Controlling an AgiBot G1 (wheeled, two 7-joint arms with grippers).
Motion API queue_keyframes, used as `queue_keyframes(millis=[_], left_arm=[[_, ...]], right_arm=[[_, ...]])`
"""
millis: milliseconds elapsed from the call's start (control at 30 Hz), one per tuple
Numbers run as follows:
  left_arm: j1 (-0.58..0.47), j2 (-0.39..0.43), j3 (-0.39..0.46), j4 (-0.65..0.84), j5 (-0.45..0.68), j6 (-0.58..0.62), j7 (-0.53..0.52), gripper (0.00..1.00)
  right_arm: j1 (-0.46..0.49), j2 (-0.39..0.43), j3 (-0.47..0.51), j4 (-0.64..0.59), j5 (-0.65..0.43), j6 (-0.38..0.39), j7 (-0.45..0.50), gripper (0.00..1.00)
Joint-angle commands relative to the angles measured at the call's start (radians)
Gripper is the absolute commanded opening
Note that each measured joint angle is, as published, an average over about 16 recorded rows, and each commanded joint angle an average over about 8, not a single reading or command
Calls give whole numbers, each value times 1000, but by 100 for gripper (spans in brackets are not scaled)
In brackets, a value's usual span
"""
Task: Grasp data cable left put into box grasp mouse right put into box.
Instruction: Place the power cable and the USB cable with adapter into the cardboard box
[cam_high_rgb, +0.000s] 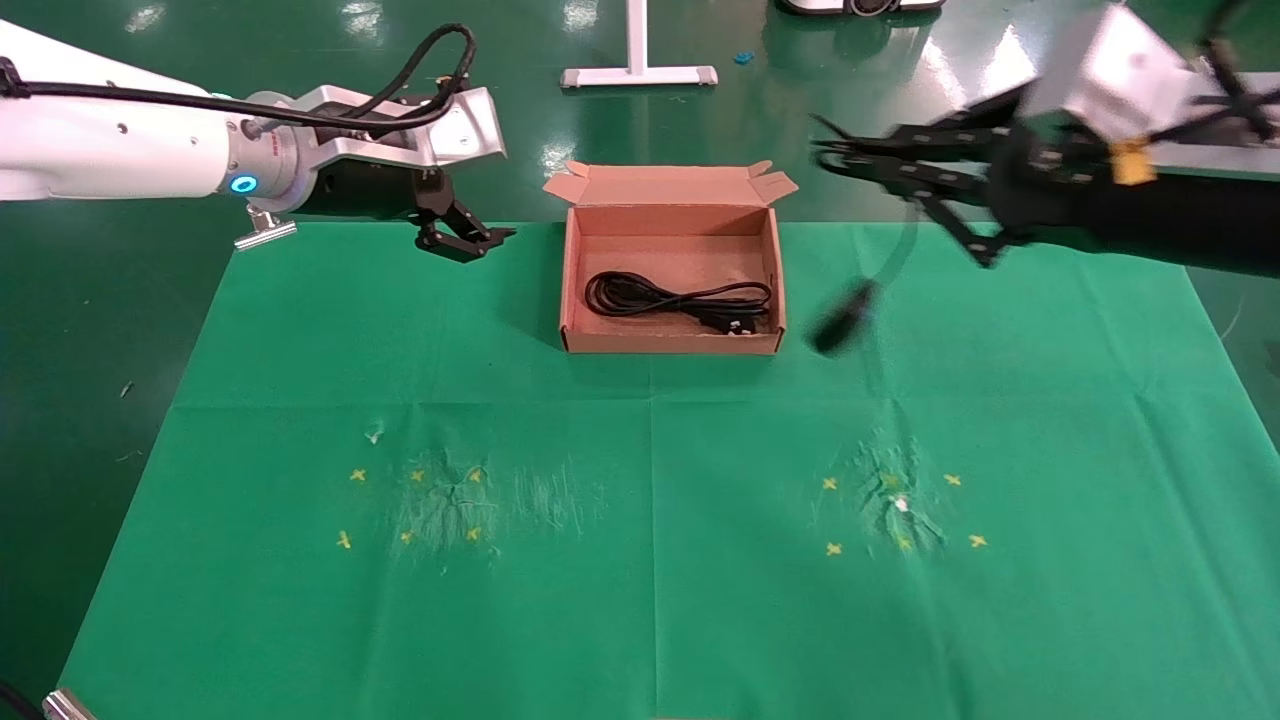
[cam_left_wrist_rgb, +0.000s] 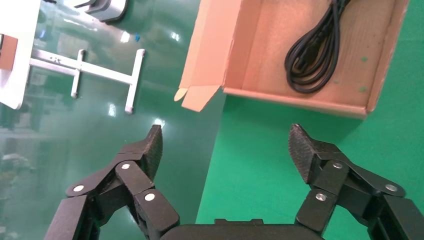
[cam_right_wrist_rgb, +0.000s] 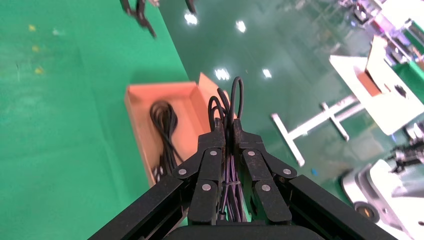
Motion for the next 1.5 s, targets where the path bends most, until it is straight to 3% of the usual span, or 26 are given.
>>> queue_keyframes(millis=[33,300,467,733,1000,1500], left_arm=[[3,-14,6,-32,11,-8,-25,100],[4,-40,27,-108,54,-30,-104,100],[4,-51,36,-140,74,-39,-141,100],[4,-61,46,-174,98,-49,-181,100],[3,-68,53,-193,113,-54,-205,100],[3,-73,58,-210,126,-58,-227,100]], right_arm=[[11,-28,-9,14,-7,9,10,0],[51,-234,-96,-17,-108,83,-15,0],[71,-305,-119,-60,-131,106,-32,0],[83,-317,-117,-69,-108,87,-25,0],[63,-338,-148,-119,-164,112,-22,0],[-2,-358,-149,-198,-287,312,-7,0]])
